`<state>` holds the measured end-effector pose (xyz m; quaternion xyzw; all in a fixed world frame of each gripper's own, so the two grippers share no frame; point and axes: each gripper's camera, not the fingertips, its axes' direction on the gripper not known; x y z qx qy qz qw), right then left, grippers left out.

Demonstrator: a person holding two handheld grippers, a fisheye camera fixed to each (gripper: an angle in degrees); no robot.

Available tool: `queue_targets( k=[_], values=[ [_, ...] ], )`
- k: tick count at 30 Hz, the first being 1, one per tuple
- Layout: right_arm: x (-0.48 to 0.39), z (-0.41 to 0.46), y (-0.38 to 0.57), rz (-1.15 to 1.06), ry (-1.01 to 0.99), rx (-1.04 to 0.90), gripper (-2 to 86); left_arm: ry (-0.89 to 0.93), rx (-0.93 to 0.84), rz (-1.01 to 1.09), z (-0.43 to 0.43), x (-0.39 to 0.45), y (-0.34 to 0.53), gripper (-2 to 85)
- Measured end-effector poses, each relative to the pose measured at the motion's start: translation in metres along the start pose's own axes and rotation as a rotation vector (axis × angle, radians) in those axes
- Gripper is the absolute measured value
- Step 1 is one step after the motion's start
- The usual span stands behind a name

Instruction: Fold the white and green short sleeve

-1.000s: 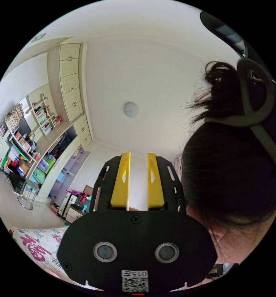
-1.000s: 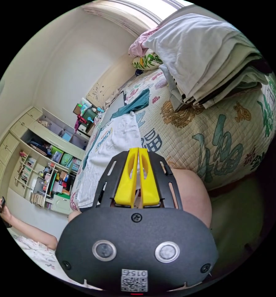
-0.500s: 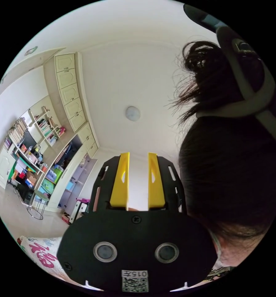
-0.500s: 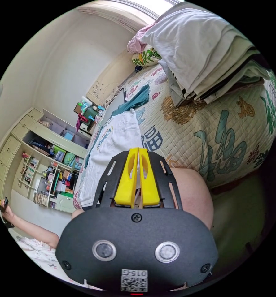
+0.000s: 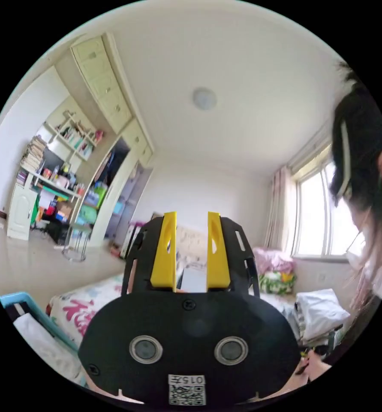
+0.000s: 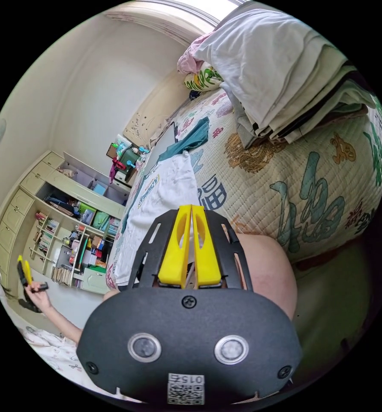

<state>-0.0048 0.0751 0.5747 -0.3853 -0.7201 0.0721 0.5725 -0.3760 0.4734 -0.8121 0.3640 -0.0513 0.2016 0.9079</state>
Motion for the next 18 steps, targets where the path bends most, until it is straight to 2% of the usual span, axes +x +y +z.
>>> queue_targets(
  k=[2,3,5,9,13,14,16,18],
  values=[
    [-0.007,-0.002,-0.011,0.001,-0.010,-0.017,-0.1,-0.035,-0.310,0.064,0.075,-0.032,0.035,5.8],
    [-0.009,-0.002,-0.014,0.001,-0.010,-0.024,0.0,-0.036,-0.392,0.069,0.094,-0.042,0.047,4.1],
    [-0.017,0.000,-0.026,0.001,-0.008,-0.053,0.5,-0.003,-0.672,0.013,0.147,-0.075,0.088,1.3],
    [-0.030,0.003,-0.042,0.010,-0.011,-0.085,1.7,-0.026,-0.828,-0.009,0.182,-0.092,0.118,-0.3],
    [-0.047,0.009,-0.060,0.004,0.002,-0.120,4.3,-0.142,-1.012,0.195,0.230,-0.066,0.109,0.1],
    [-0.052,0.011,-0.065,0.002,0.011,-0.130,5.0,-0.105,-1.071,0.242,0.244,-0.059,0.107,0.5],
    [-0.060,0.015,-0.074,-0.002,0.021,-0.144,5.8,-0.065,-1.089,0.182,0.257,-0.061,0.094,2.3],
    [-0.065,0.017,-0.081,0.008,0.037,-0.149,6.6,-0.053,-1.064,0.087,0.264,-0.068,0.075,8.2]
  ],
)
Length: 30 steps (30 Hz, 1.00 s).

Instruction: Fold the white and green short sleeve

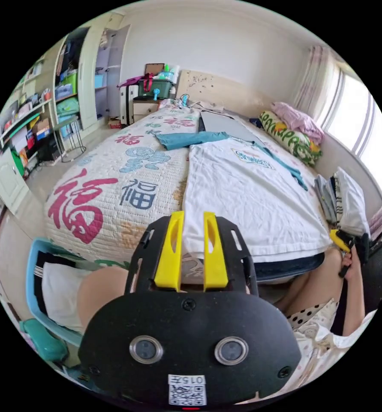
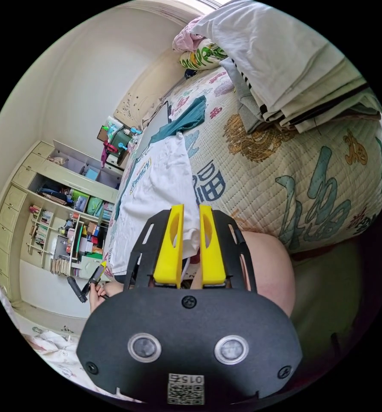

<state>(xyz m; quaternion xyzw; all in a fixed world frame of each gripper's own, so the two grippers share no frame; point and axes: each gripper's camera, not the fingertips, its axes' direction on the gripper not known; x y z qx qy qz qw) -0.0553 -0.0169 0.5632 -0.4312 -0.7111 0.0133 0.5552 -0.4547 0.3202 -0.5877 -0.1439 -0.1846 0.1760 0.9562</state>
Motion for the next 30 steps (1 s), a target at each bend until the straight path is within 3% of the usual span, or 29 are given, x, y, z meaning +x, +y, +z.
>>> queue_targets(
  k=[3,9,14,26,30],
  values=[
    [-0.007,0.000,-0.011,0.012,0.012,-0.006,8.1,0.088,-0.073,-0.062,-0.007,-0.010,-0.028,10.0],
    [-0.020,0.017,-0.042,0.012,0.037,-0.114,8.5,0.123,-0.104,-0.085,-0.060,-0.009,-0.074,0.7],
    [-0.032,0.039,-0.064,-0.029,0.067,-0.233,0.9,0.181,-0.100,-0.099,-0.119,-0.018,-0.112,-0.5],
    [-0.005,0.023,-0.070,-0.030,0.195,-0.203,-0.2,0.199,-0.128,-0.122,-0.189,-0.009,-0.159,-0.2],
    [0.020,-0.004,-0.063,-0.050,0.142,-0.121,2.0,0.188,-0.102,-0.111,-0.207,0.003,-0.162,1.5]
  ],
)
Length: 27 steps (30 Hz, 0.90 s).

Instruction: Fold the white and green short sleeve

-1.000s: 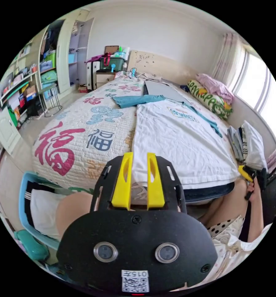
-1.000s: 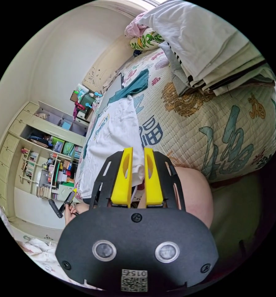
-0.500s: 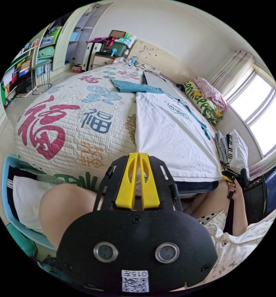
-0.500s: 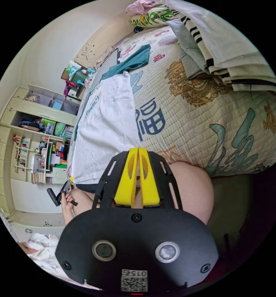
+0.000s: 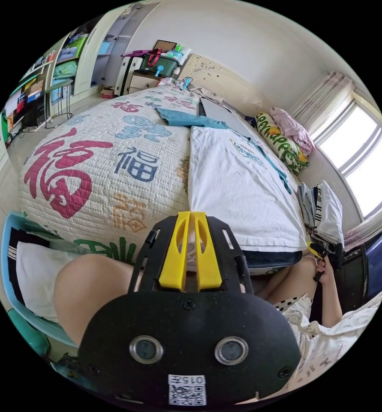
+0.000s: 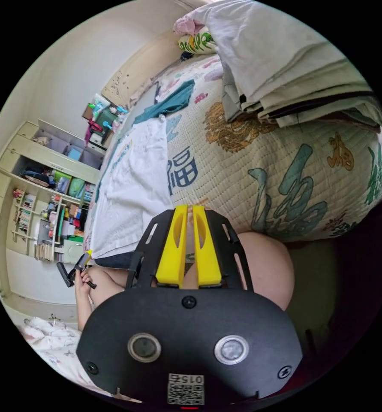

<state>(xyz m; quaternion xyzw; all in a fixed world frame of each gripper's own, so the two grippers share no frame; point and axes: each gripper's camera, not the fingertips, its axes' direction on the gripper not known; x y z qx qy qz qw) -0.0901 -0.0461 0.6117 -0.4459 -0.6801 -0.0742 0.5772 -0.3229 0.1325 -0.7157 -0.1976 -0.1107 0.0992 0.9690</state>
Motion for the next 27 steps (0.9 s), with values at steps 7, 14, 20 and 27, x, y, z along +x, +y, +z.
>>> queue_targets(
  k=[7,14,20,27],
  values=[
    [0.078,-0.008,0.011,-0.001,-0.332,-0.035,11.1,0.068,-0.066,-0.018,-0.007,-0.003,0.014,7.1],
    [0.087,0.038,0.014,-0.099,-0.274,-0.166,10.1,0.078,-0.011,0.000,-0.020,-0.001,0.054,6.3],
    [0.115,0.034,0.062,-0.240,-0.281,0.037,8.3,0.035,-0.047,0.343,-0.031,0.059,0.097,5.0],
    [0.128,0.034,0.113,-0.435,-0.249,0.215,8.2,-0.215,-0.202,0.670,0.034,0.105,0.145,6.5]
  ],
)
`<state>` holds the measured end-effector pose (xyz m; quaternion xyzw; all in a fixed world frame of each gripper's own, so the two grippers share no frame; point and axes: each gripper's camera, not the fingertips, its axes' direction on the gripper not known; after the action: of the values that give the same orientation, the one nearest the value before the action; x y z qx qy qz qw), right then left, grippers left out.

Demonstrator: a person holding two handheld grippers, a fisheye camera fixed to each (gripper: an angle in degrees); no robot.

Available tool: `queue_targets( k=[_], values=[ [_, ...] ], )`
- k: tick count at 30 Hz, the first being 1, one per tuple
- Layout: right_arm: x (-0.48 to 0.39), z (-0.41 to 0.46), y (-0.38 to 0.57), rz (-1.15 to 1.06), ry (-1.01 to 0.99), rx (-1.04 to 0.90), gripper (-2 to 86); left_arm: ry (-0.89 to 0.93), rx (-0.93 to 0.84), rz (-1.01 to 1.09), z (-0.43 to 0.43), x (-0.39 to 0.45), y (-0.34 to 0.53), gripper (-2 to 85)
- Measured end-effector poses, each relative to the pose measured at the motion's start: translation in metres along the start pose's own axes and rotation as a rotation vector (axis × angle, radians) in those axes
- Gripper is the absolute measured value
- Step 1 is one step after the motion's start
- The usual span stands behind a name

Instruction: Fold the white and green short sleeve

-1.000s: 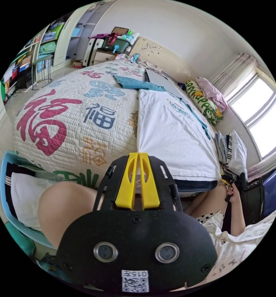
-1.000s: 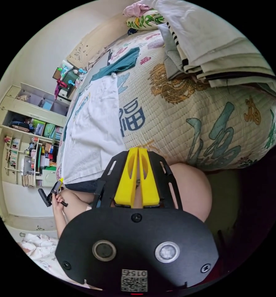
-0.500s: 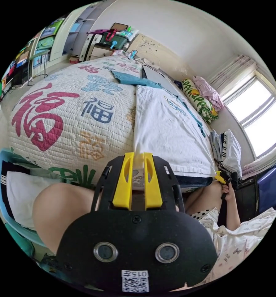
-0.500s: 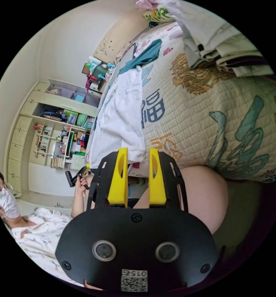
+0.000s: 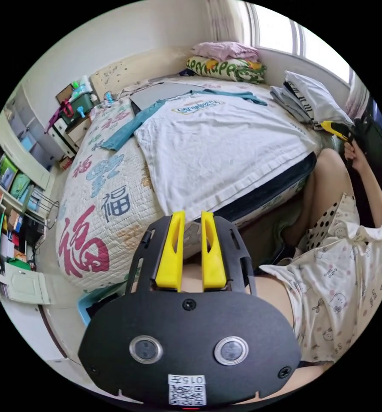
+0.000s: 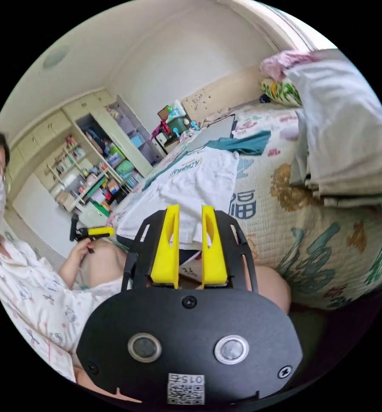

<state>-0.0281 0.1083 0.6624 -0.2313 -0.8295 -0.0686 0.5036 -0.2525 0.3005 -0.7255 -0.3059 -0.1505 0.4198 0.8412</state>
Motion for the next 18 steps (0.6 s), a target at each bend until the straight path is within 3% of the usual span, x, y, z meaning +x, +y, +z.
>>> queue_targets(
  k=[2,7,18],
  values=[
    [-0.016,0.024,0.001,-0.154,0.123,-0.129,7.7,0.014,-0.039,-0.002,0.029,0.006,0.001,6.7],
    [-0.001,0.111,0.034,-0.299,0.338,-0.451,8.6,0.000,-0.092,-0.001,0.076,0.023,0.002,6.7],
    [0.078,0.235,0.103,-0.357,0.379,-0.598,4.5,-0.020,-0.189,-0.020,0.175,0.045,0.006,2.3]
  ],
)
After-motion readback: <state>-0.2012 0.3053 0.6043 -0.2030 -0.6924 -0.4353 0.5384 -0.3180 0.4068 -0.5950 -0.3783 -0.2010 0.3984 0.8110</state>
